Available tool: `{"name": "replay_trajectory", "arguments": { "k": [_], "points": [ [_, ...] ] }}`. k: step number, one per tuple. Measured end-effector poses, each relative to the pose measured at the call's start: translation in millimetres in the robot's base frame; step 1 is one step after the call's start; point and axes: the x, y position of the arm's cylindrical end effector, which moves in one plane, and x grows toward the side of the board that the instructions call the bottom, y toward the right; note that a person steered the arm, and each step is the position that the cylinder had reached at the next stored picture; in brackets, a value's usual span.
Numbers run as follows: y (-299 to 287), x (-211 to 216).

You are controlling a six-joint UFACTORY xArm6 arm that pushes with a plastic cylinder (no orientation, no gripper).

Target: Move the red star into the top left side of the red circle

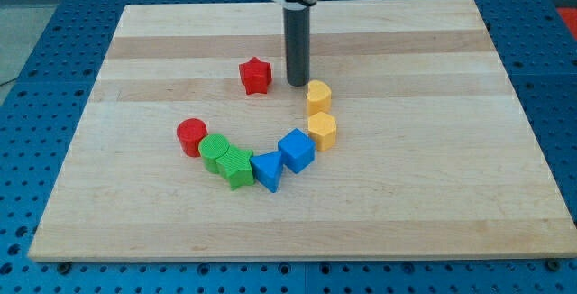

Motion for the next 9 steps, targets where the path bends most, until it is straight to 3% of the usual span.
{"name": "replay_trajectory", "arguments": {
  "k": [2, 4, 5, 7, 9],
  "points": [
    [28, 49],
    [23, -29],
    [-14, -52],
    [-139, -7],
    [-106, -34]
  ]
}}
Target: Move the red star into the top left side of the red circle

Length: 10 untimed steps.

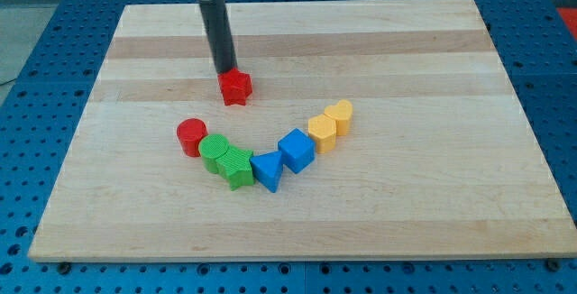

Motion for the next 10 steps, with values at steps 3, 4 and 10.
{"name": "replay_trajectory", "arguments": {
  "k": [3, 4, 10],
  "points": [
    [-11, 49],
    [-50, 77],
    [-174, 53]
  ]
}}
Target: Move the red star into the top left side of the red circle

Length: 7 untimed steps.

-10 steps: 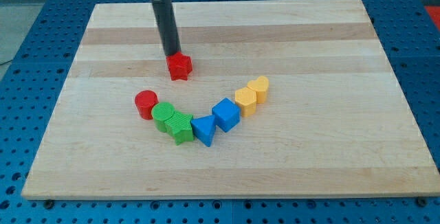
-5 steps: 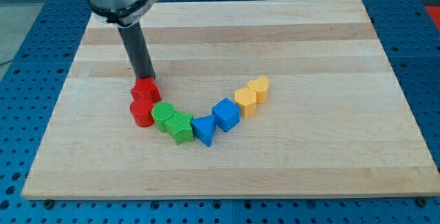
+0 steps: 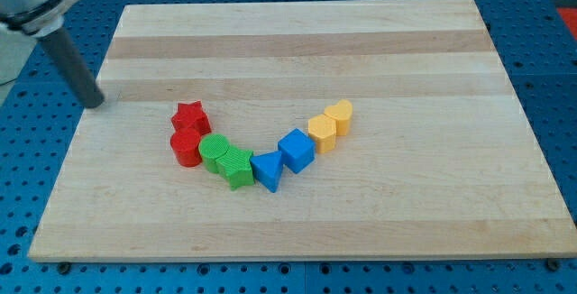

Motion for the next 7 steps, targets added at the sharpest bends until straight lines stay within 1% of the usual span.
{"name": "replay_trajectory", "arguments": {
  "k": [1, 2, 3, 4, 7],
  "points": [
    [90, -25],
    [159, -11],
    [184, 15],
    [182, 30],
    [106, 27]
  ]
}}
